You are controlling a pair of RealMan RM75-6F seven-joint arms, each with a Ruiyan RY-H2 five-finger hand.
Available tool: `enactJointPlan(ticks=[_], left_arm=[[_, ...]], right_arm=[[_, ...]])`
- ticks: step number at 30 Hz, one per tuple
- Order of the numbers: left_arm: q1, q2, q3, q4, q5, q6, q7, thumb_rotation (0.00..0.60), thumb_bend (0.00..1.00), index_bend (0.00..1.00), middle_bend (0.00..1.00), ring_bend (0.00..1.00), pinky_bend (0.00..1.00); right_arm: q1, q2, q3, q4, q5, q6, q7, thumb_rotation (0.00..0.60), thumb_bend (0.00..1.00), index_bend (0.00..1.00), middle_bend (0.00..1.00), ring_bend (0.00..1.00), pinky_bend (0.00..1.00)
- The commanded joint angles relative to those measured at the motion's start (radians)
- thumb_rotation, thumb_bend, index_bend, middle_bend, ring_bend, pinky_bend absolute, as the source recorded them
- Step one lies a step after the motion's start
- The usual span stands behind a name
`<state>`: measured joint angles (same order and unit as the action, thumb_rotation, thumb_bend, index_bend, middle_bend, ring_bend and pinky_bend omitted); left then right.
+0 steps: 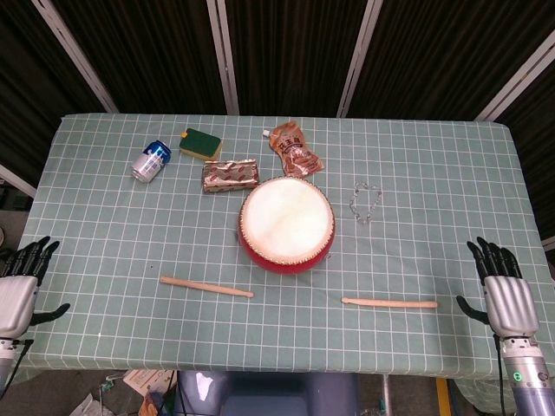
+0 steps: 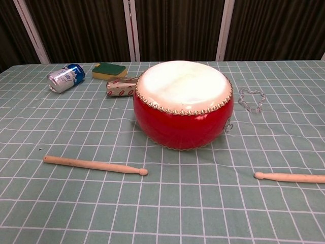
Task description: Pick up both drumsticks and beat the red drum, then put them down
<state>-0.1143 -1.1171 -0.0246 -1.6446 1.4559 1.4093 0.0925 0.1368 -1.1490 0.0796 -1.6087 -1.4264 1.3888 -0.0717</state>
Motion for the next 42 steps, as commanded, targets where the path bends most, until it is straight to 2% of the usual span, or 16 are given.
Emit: enactJointPlan(ticks=[1, 2, 3, 6, 7, 8, 10, 11, 18, 24, 29, 42], left_arm=[[-0.007, 0.008, 0.003, -0.008, -0.002, -0.013, 0.018, 0.600, 0.08, 0.00, 0.13, 0.17, 0.32], [-0.009, 0.010, 0.002, -0.013, -0.006, -0.018, 0.023, 0.600, 0.09, 0.00, 0.17, 0.22, 0.38], [-0.013, 0.010, -0.001, -0.020, -0.010, -0.023, 0.028, 0.600, 0.09, 0.00, 0.24, 0.31, 0.47], [-0.030, 0.008, -0.014, -0.037, -0.018, -0.038, 0.052, 0.600, 0.12, 0.08, 0.56, 0.64, 0.75], [-0.035, 0.008, -0.017, -0.039, -0.018, -0.041, 0.058, 0.600, 0.14, 0.16, 0.71, 0.78, 0.86], [-0.049, 0.004, -0.023, -0.043, -0.017, -0.053, 0.072, 0.600, 0.15, 0.25, 0.83, 0.88, 0.93], [-0.067, -0.001, -0.030, -0.050, -0.023, -0.076, 0.088, 0.600, 0.19, 0.40, 0.97, 0.99, 1.00], [-0.085, -0.006, -0.037, -0.062, -0.038, -0.106, 0.103, 0.600, 0.21, 0.44, 1.00, 1.00, 1.00], [-0.194, -0.054, -0.085, -0.148, -0.196, -0.269, 0.261, 0.600, 0.23, 0.48, 1.00, 1.00, 1.00], [-0.273, -0.137, -0.098, -0.149, -0.327, -0.343, 0.425, 0.600, 0.23, 0.48, 1.00, 1.00, 1.00], [-0.325, -0.227, -0.108, -0.123, -0.436, -0.352, 0.529, 0.600, 0.26, 0.48, 1.00, 1.00, 1.00], [-0.430, -0.400, -0.103, -0.062, -0.583, -0.340, 0.688, 0.600, 0.27, 0.46, 1.00, 1.00, 1.00]], right_arm=[[0.000, 0.000, 0.000, -0.002, 0.002, 0.000, -0.002, 0.600, 0.28, 0.00, 0.00, 0.00, 0.06], [-0.001, 0.000, 0.000, -0.003, 0.001, 0.001, -0.003, 0.600, 0.28, 0.00, 0.00, 0.00, 0.06], [-0.001, 0.001, 0.000, -0.002, 0.001, 0.002, -0.004, 0.600, 0.28, 0.00, 0.00, 0.00, 0.06], [-0.002, 0.001, -0.001, -0.002, 0.002, 0.000, -0.001, 0.600, 0.28, 0.00, 0.00, 0.00, 0.06], [-0.002, 0.002, -0.001, -0.002, 0.002, 0.000, -0.001, 0.600, 0.28, 0.00, 0.00, 0.00, 0.06], [-0.002, 0.003, 0.000, -0.003, 0.003, 0.000, 0.002, 0.600, 0.28, 0.00, 0.00, 0.00, 0.06], [-0.002, 0.003, 0.000, -0.003, 0.004, -0.001, 0.002, 0.600, 0.28, 0.00, 0.00, 0.00, 0.06], [-0.001, 0.003, 0.000, -0.003, 0.004, -0.001, 0.002, 0.600, 0.28, 0.00, 0.00, 0.00, 0.06], [-0.001, 0.005, 0.000, -0.005, 0.007, -0.005, 0.004, 0.600, 0.28, 0.00, 0.00, 0.00, 0.06], [-0.002, 0.006, 0.000, -0.006, 0.007, -0.004, 0.011, 0.600, 0.28, 0.00, 0.00, 0.00, 0.06], [-0.002, 0.008, 0.000, -0.007, 0.007, -0.006, 0.016, 0.600, 0.28, 0.00, 0.00, 0.00, 0.06], [-0.002, 0.008, 0.001, -0.006, 0.009, -0.008, 0.028, 0.600, 0.28, 0.00, 0.00, 0.00, 0.06]])
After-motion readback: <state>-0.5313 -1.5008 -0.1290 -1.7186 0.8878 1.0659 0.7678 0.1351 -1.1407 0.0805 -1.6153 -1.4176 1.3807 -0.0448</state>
